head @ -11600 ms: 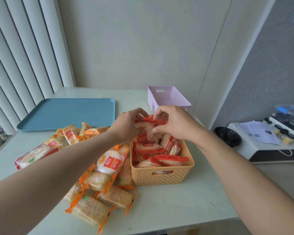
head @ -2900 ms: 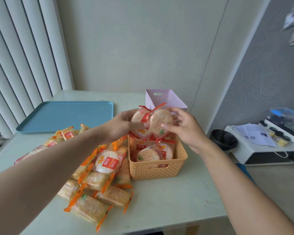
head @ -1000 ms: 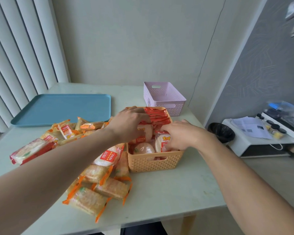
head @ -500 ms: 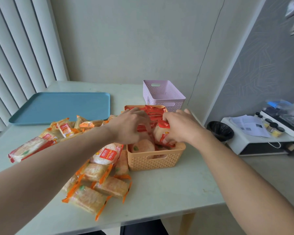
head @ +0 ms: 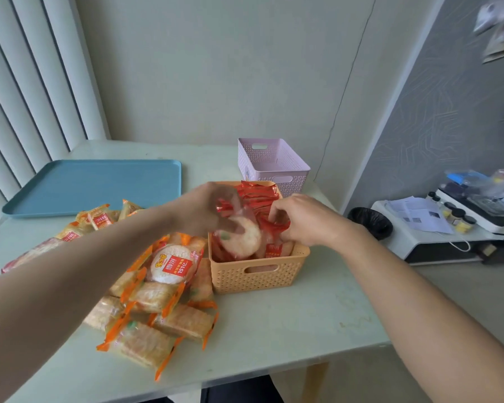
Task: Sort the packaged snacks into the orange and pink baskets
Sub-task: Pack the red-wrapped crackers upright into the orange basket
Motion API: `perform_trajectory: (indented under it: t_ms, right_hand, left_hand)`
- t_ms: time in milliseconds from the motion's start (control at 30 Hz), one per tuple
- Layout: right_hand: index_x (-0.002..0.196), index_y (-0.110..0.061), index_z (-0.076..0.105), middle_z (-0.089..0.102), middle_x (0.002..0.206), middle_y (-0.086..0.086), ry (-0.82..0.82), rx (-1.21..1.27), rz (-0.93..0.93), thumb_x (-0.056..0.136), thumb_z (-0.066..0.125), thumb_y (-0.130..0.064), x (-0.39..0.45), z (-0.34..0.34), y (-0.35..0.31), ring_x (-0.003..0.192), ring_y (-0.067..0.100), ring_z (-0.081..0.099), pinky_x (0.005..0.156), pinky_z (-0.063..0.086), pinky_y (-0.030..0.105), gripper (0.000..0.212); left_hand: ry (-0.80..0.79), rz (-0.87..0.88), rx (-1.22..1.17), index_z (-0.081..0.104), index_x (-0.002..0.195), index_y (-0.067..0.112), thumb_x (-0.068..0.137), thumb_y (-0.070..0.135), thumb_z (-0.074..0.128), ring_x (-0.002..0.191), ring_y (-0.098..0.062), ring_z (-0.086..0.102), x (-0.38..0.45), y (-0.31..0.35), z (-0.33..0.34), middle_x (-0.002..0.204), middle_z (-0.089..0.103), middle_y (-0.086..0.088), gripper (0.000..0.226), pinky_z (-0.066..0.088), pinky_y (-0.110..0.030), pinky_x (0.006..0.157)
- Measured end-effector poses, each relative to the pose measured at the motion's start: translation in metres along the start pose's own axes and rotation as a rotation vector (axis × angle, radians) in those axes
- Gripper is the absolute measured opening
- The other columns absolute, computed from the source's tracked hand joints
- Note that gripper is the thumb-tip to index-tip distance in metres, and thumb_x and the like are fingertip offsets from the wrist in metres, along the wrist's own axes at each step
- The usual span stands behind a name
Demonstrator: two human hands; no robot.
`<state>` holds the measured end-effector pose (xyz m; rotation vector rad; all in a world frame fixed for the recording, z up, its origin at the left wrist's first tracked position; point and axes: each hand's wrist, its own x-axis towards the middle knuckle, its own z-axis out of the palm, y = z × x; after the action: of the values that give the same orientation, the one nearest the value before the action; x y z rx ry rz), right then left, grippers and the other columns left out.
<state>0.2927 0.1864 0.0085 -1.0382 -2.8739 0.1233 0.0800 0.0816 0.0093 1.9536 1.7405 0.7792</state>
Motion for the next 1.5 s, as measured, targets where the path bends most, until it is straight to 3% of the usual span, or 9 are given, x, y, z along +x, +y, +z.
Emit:
perform_trajectory:
  t_ms: [67, 200, 467, 667, 967, 1067, 1233, 1333, 1500]
  right_hand:
    - [0.107, -0.030, 0.070, 0.067, 0.107, -0.006, 0.020, 0.007, 0.000, 0.067, 0.091, -0.040, 0.003, 0.005, 0.001, 0.108, 0.019, 0.056, 0.088, 0.044, 0.032, 0.046]
    - [0.113, -0.030, 0.069, 0.060, 0.108, -0.013, 0.007, 0.014, -0.010, 0.066, 0.091, -0.045, 0.002, -0.004, 0.004, 0.112, 0.015, 0.052, 0.092, 0.042, 0.029, 0.055]
    - [0.121, -0.033, 0.067, 0.066, 0.112, -0.012, -0.056, -0.001, 0.016, 0.066, 0.092, -0.044, 0.002, -0.003, 0.007, 0.112, 0.014, 0.051, 0.084, 0.036, 0.027, 0.061]
    - [0.121, -0.034, 0.066, 0.067, 0.116, -0.010, -0.051, -0.004, 0.026, 0.068, 0.091, -0.041, 0.003, -0.002, 0.006, 0.112, 0.014, 0.051, 0.086, 0.040, 0.028, 0.059]
    - [0.096, -0.042, 0.054, 0.060, 0.107, -0.007, -0.085, 0.029, 0.047, 0.063, 0.093, -0.043, 0.005, 0.006, 0.008, 0.104, 0.015, 0.052, 0.085, 0.047, 0.032, 0.051]
    - [0.098, -0.040, 0.056, 0.063, 0.107, -0.008, -0.076, 0.032, 0.035, 0.065, 0.092, -0.041, 0.005, 0.004, 0.008, 0.103, 0.014, 0.052, 0.087, 0.048, 0.033, 0.050]
    - [0.114, -0.030, 0.061, 0.062, 0.102, -0.012, -0.096, 0.064, 0.030, 0.072, 0.090, -0.036, 0.004, 0.001, 0.006, 0.098, 0.013, 0.053, 0.087, 0.048, 0.032, 0.051]
    - [0.117, -0.027, 0.065, 0.059, 0.099, -0.012, -0.088, 0.076, 0.020, 0.077, 0.086, -0.035, 0.002, -0.003, 0.008, 0.095, 0.012, 0.053, 0.079, 0.041, 0.027, 0.046]
    - [0.119, -0.026, 0.069, 0.067, 0.104, -0.008, -0.061, 0.175, 0.043, 0.080, 0.085, -0.029, 0.000, -0.018, 0.013, 0.100, 0.014, 0.062, 0.089, 0.048, 0.028, 0.042]
  left_hand:
    - [0.062, -0.009, -0.202, 0.061, 0.095, 0.009, 0.076, 0.010, 0.086, 0.070, -0.008, 0.060, -0.004, -0.002, -0.008, 0.082, 0.068, 0.002, 0.032, 0.049, -0.023, 0.068]
    - [0.136, 0.004, -0.222, 0.063, 0.123, 0.020, 0.079, 0.011, 0.084, 0.080, -0.018, 0.066, -0.009, -0.007, -0.015, 0.088, 0.069, 0.002, 0.049, 0.055, -0.030, 0.078]
    - [-0.049, 0.216, 0.223, 0.081, 0.091, 0.035, 0.070, -0.010, 0.066, 0.103, -0.002, 0.062, -0.019, -0.021, 0.003, 0.106, 0.071, 0.018, 0.053, 0.055, -0.035, 0.086]
    - [0.019, 0.219, 0.063, 0.081, 0.084, 0.012, 0.065, -0.024, 0.044, 0.107, 0.001, 0.062, -0.017, -0.009, -0.008, 0.110, 0.073, 0.002, 0.056, 0.041, -0.002, 0.081]
    - [-0.303, -0.045, -0.331, 0.081, 0.096, 0.006, 0.088, 0.009, 0.044, 0.123, -0.009, 0.060, -0.019, -0.002, -0.012, 0.125, 0.071, 0.008, 0.038, 0.046, -0.033, 0.106]
    - [-0.195, -0.036, -0.220, 0.077, 0.111, 0.019, 0.091, 0.015, 0.070, 0.114, -0.008, 0.066, -0.017, 0.002, -0.011, 0.120, 0.072, 0.011, 0.022, 0.052, -0.037, 0.101]
    - [-0.264, -0.112, -0.101, 0.047, 0.144, 0.037, 0.078, 0.011, 0.083, 0.116, -0.010, 0.063, -0.006, 0.005, -0.013, 0.131, 0.063, 0.010, 0.080, 0.056, -0.032, 0.096]
    - [-0.303, -0.141, 0.008, 0.054, 0.138, 0.038, 0.080, 0.016, 0.081, 0.108, -0.009, 0.063, -0.005, 0.011, -0.015, 0.126, 0.064, 0.007, 0.067, 0.055, -0.031, 0.093]
    - [0.051, -0.117, -0.215, 0.070, 0.102, 0.025, 0.071, 0.005, 0.087, 0.084, -0.021, 0.066, -0.006, 0.015, -0.014, 0.106, 0.069, -0.007, 0.040, 0.056, -0.034, 0.079]
